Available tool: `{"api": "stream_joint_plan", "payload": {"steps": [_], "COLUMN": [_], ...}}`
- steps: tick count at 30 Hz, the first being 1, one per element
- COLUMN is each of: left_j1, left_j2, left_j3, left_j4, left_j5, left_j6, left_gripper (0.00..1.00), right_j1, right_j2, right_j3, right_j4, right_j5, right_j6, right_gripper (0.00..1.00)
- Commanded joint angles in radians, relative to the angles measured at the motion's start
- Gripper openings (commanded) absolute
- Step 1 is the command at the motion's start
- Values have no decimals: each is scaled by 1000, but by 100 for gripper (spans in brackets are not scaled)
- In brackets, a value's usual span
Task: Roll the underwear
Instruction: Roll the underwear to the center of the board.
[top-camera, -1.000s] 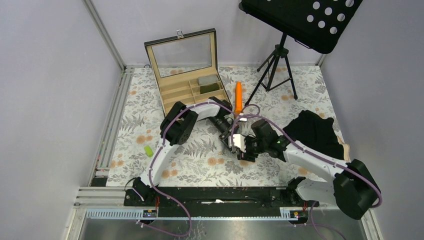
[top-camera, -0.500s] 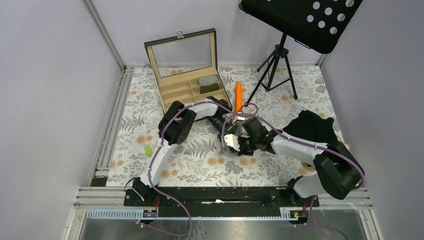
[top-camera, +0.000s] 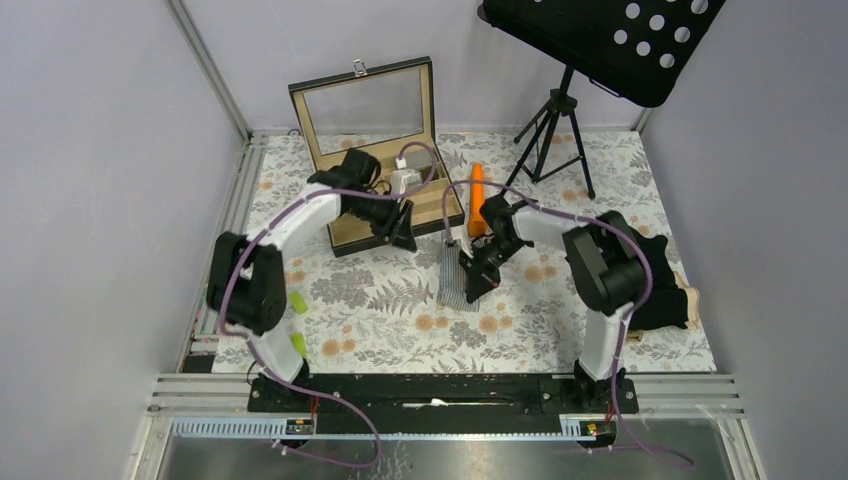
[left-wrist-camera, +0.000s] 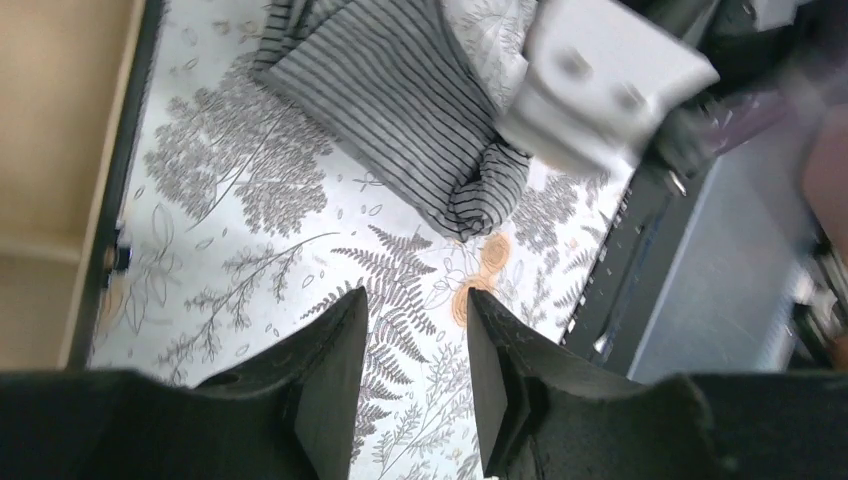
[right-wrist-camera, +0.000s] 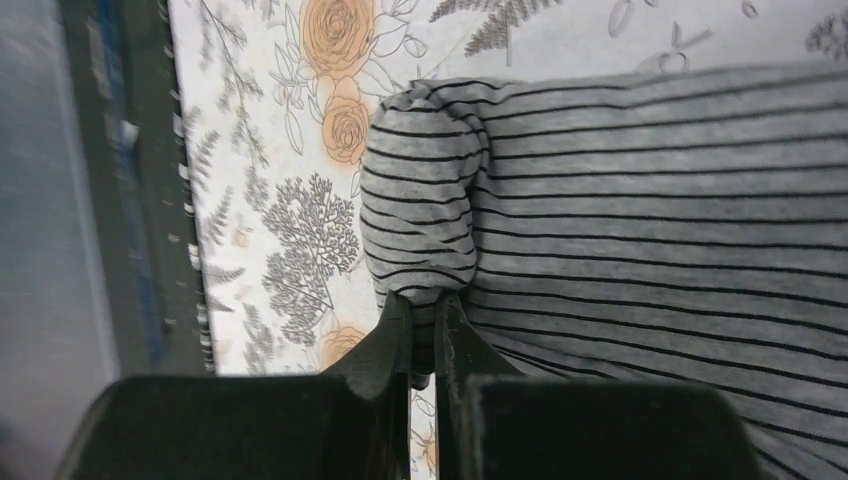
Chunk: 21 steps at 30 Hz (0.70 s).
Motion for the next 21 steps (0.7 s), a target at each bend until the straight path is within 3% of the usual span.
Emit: {"api": "stream_joint_plan", "payload": {"steps": [1,4,10,14,21], "left_j1": [-16,-51,-314,-384,-450], "left_j2": [-170,-289,-443,-391,-266], "left_j3": [-233,-376,-561,-601,-605], "left_j4": [263,386,533,689,803], "left_j5": [-198,-229,-337,-288,-227], "left_j6": [-130,-67,432,567,790], "left_gripper": [43,45,51,62,63], "right_j1": [-76,-88,-91,-91,-91], "right_j2": [253,377,479,486,541], "right_j3": [140,255,346,348,397], "right_j4": [-265,-336,-356,-337,-358], "right_j5": [-64,-48,-22,-37,-48], "right_j6": [51,112,227,256,287], "right_gripper": [0,0,0,0,0]}}
